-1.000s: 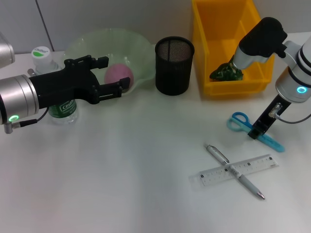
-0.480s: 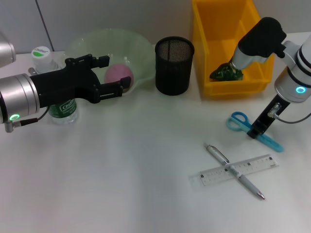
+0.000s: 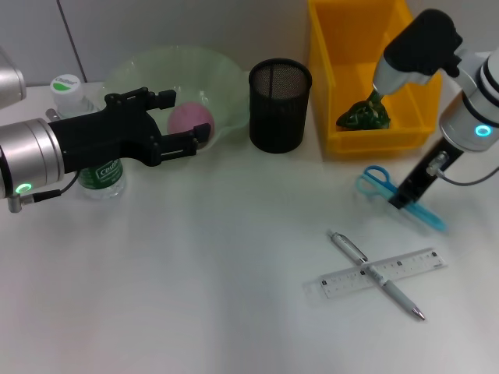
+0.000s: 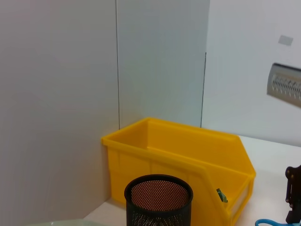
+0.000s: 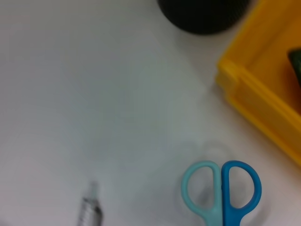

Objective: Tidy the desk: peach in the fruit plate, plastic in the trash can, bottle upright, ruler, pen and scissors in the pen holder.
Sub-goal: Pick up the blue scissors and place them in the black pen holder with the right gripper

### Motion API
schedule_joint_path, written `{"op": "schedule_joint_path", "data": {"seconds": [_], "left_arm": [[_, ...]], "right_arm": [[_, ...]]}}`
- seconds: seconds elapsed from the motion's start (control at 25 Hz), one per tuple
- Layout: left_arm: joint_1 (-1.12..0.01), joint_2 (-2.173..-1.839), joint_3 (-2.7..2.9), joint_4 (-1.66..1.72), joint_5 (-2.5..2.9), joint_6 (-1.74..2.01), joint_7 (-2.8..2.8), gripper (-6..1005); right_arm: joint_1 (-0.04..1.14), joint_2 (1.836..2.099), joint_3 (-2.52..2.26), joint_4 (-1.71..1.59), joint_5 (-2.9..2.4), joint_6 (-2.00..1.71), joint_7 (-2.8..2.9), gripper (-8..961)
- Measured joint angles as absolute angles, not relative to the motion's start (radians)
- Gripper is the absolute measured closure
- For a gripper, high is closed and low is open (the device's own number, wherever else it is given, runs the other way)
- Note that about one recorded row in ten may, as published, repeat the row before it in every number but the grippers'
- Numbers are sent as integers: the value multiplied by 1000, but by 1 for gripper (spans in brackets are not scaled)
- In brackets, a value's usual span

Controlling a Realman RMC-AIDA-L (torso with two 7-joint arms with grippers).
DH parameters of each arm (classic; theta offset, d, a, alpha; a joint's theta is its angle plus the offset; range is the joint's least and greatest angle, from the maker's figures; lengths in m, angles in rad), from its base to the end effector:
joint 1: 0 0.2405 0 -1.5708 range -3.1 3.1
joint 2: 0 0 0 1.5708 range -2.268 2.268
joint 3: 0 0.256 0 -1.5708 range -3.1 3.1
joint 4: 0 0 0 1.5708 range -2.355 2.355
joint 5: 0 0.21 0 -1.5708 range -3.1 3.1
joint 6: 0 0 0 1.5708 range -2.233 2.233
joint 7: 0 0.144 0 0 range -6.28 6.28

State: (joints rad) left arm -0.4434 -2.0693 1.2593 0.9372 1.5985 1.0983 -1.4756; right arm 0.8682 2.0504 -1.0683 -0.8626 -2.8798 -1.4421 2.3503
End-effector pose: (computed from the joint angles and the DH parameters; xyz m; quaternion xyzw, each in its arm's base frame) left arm -0.2045 0.3724 -0.0092 -0.9342 -0.1451 -0.2243 0.2363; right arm 0.2248 0.4067 0.0125 -0.8876 0.3338 -0.2558 0.1880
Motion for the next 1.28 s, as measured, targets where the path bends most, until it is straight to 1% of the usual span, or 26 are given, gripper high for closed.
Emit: {"op": "schedule_joint_path", "data": {"seconds": [0.2, 0.36, 0.56, 0.8, 0.96, 1.28], "left_arm": [[-443, -2069, 1259, 937, 1598, 1098, -1476, 197], [-442, -2068, 1259, 937, 1598, 1095, -1476, 197], [-443, -2068, 1259, 937, 1599, 1094, -1474, 197], [-443, -2069, 1259, 935, 1596, 1094, -1466, 197], [-443, -2069, 1259, 934, 1596, 1094, -1466, 197], [-445, -2069, 1259, 928, 1596, 1092, -1460, 197]], "right_arm": [[846, 2056, -1072, -968, -2790, -1496, 2318, 732], [822, 2073, -1073, -1081, -2724, -1522, 2294, 732], [806, 2077, -1077, -1147, -2666, -1496, 2282, 732], [755, 2082, -1114, -1224, -2576, -1337, 2282, 732], [701, 2082, -1210, -1260, -2495, -1132, 2282, 732], [678, 2082, -1318, -1237, -2435, -914, 2280, 733]]}}
